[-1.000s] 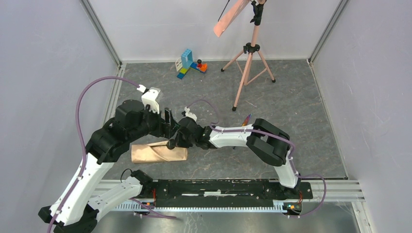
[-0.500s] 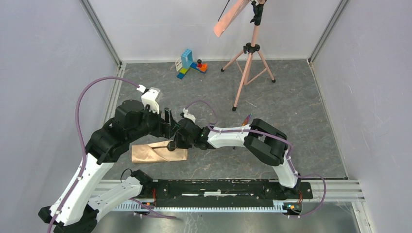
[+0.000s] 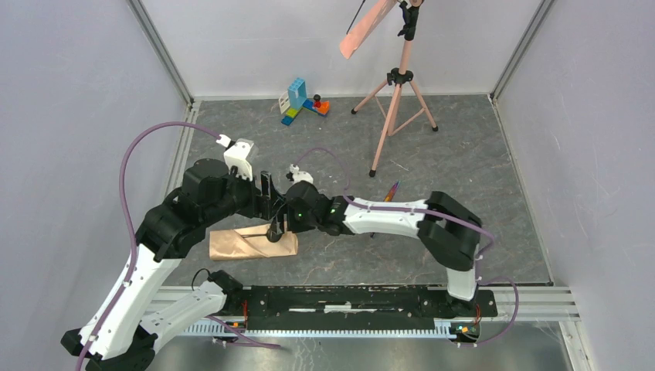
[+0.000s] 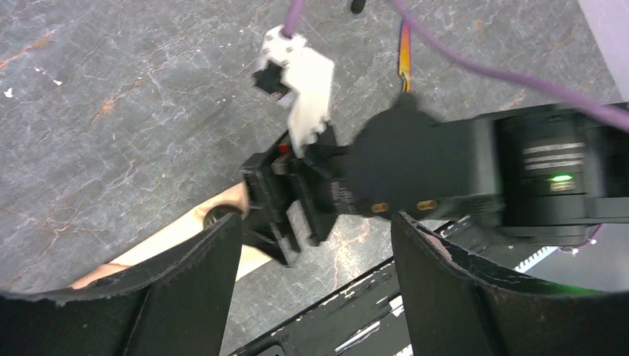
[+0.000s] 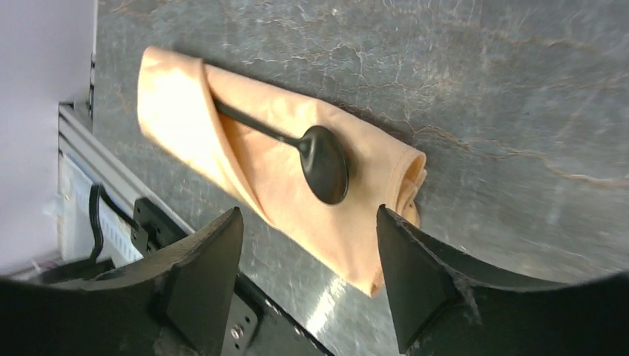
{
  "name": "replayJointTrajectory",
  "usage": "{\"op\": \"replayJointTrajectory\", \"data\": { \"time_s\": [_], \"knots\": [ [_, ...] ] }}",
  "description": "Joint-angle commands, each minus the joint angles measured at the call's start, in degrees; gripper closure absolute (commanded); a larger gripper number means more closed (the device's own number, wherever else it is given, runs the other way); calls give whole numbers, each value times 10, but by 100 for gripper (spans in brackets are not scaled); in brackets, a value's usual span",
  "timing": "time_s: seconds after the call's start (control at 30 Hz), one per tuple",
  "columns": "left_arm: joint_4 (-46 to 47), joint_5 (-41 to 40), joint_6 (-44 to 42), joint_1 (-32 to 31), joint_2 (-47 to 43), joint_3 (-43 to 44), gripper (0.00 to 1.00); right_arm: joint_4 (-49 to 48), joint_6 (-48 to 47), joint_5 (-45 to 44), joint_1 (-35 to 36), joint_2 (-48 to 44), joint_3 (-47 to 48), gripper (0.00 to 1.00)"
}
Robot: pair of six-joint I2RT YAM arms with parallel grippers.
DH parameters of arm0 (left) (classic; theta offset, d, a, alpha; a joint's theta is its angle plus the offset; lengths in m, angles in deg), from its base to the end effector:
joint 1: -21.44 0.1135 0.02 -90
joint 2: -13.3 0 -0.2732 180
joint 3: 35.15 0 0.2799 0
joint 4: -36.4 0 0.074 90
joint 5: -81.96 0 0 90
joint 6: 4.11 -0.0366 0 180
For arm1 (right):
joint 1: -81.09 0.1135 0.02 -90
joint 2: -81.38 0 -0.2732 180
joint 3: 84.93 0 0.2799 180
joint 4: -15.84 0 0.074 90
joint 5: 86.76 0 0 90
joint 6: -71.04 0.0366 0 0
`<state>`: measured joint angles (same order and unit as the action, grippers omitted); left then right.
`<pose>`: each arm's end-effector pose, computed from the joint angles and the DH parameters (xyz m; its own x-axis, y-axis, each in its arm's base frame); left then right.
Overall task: Fold the napkin into a case and place the utensils inside
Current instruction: Insert the spoon into the folded napkin, then move the knife to the folded napkin.
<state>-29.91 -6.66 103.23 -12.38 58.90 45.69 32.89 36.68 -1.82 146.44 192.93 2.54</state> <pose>0.1259 -0.0854 0.4131 -0.5802 0.0301 -0.8139 0.4197 0.8675 -0.2671 0.1944 0.4159 0.1807 -0.8793 0.0554 -0.4730 -0.2689 0.7621 0.5890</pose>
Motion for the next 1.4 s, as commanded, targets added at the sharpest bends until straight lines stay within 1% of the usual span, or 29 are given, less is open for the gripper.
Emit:
{"op": "replayJointTrajectory", "data": {
  "time_s": [0.0,0.1,0.17,0.23,0.27,0.33,0.4,0.43,0.5,0.53,0.6,0.63,0.67,0.73,0.77,0.8,0.93,1.07,1.27,1.3,1.37],
  "knots": [
    [17,-12,17,4,-3,16,20,35,-166,-39,-3,-124,-41,24],
    [30,-2,29,4,-2,4,20,65,-286,-80,-27,-216,-115,10],
    [52,23,38,4,1,-12,18,87,-366,-106,-56,-273,-169,8],
    [78,64,57,5,15,-34,14,78,-431,-113,-95,-348,-245,6],
    [94,95,74,4,27,-50,14,70,-453,-107,-122,-393,-285,5],
    [148,159,116,4,58,-88,16,64,-458,-85,-202,-468,-342,2],
    [222,210,171,-3,99,-132,19,66,-464,-48,-292,-522,-375,2],
    [253,217,191,-16,126,-152,20,72,-468,-51,-319,-542,-386,2],
    [289,173,213,-74,183,-159,19,100,-455,-99,-373,-561,-395,2],
    [292,132,213,-107,219,-144,18,110,-445,-108,-399,-565,-399,2],
    [299,64,223,-164,290,-114,18,121,-419,-93,-468,-565,-416,2],
    [305,44,230,-185,322,-102,18,124,-409,-60,-512,-563,-424,2],
    [310,24,236,-199,362,-85,18,120,-402,-10,-552,-556,-436,2],
    [306,-14,234,-222,431,-42,19,104,-398,98,-642,-541,-460,5],
    [296,-42,228,-232,469,-14,19,101,-399,132,-671,-533,-468,8],
    [285,-64,220,-242,505,21,20,99,-397,150,-687,-530,-473,10],
    [229,-135,191,-272,619,140,23,87,-390,171,-693,-551,-492,10],
    [177,-163,162,-277,712,232,28,87,-395,184,-693,-576,-500,10],
    [169,-161,134,-282,778,285,36,89,-397,173,-693,-607,-515,10],
    [170,-158,131,-284,788,289,38,89,-397,174,-693,-606,-516,10],
    [171,-160,124,-289,802,292,46,87,-397,179,-693,-605,-518,10]
  ]
}}
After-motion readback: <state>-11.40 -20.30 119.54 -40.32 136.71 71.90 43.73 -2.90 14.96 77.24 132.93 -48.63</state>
